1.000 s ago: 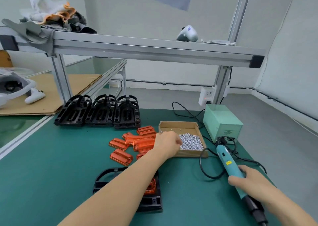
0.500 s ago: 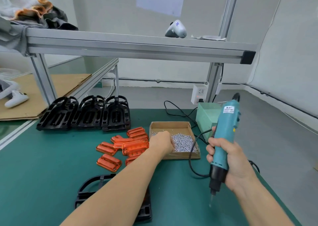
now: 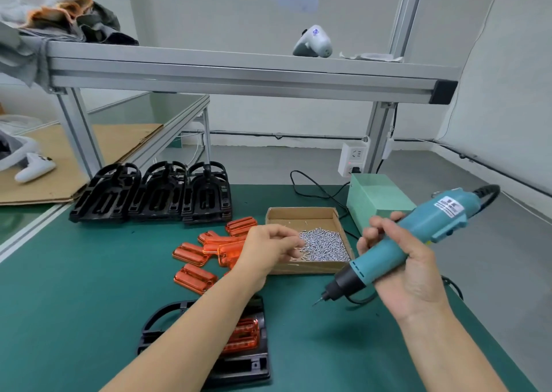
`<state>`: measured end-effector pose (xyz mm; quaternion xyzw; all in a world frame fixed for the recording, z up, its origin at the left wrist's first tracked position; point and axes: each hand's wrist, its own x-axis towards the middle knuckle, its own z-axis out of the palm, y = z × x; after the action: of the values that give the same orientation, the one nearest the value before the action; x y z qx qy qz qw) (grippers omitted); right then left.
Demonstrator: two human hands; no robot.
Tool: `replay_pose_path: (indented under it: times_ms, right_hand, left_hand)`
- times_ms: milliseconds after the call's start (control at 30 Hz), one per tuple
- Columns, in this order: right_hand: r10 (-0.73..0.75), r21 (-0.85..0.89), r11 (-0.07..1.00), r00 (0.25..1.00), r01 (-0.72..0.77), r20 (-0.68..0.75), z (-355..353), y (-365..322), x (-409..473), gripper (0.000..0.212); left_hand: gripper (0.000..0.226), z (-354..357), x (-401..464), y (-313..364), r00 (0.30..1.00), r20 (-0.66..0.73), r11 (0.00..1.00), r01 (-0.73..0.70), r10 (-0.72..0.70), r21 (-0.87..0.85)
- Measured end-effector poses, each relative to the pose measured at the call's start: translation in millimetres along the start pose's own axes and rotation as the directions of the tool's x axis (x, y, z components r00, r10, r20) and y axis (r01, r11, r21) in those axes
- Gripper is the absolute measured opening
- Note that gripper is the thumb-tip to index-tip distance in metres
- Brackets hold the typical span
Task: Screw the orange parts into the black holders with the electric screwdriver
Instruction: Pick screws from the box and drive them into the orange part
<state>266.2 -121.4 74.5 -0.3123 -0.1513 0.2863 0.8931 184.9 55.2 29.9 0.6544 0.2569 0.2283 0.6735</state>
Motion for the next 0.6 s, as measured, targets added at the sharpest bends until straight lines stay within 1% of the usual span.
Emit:
replay_pose_path:
  times_ms: [100,200,267,367,467,600]
  right_hand:
    - [-0.001,0.008,1.0,0.999,0.001,0.04,9,3,-3,0.016]
    - [-0.026,0.01,1.0,0.996,0.026,0.081,18,6,-6,0.018]
    - [-0.033,0.001,0.999,0.993,0.033,0.116,25,8,-8,0.02]
    - [-0.022,-0.036,0.999,0.99,0.027,0.141,34,13,-13,0.02]
    - [-0.004,-0.073,0.997,0.988,0.015,0.151,42,19,-17,0.017]
    - [-0.032,-0.026,0.999,0.988,0.036,0.151,54,25,-21,0.017]
  left_hand:
    - [0.018,-12,-21,2,0.998,0.012,0.979,0.064,-0.062,-0.195]
    - [0.029,-27,-41,3,0.994,0.043,0.923,0.112,-0.104,-0.367]
    - [0.026,-36,-53,4,0.99,0.079,0.883,0.142,-0.119,-0.447]
    - [0.017,-45,-71,5,0.987,0.108,0.872,0.159,-0.123,-0.464]
    - [0.011,-55,-85,6,0.99,0.087,0.874,0.142,-0.115,-0.465]
    - [0.006,-65,-100,5,0.99,0.07,0.86,0.138,-0.119,-0.491]
